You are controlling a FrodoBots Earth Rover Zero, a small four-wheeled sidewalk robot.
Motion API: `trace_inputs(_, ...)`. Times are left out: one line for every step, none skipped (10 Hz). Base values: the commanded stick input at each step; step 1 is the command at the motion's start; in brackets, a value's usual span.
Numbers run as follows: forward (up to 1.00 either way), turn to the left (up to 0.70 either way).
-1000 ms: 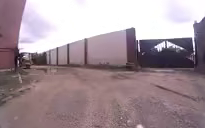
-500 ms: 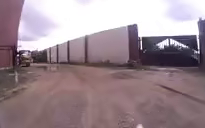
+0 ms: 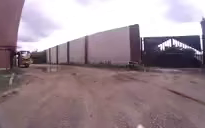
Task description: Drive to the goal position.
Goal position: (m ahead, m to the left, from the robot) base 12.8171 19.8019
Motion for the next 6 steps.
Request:
trace_inputs(0.5,-0.01)
trace_inputs(0.5,-0.01)
trace_inputs(0.5,-0.01)
trace_inputs(0.5,-0.01)
trace_inputs(0.5,-0.01)
trace_inputs(0.5,-0.01)
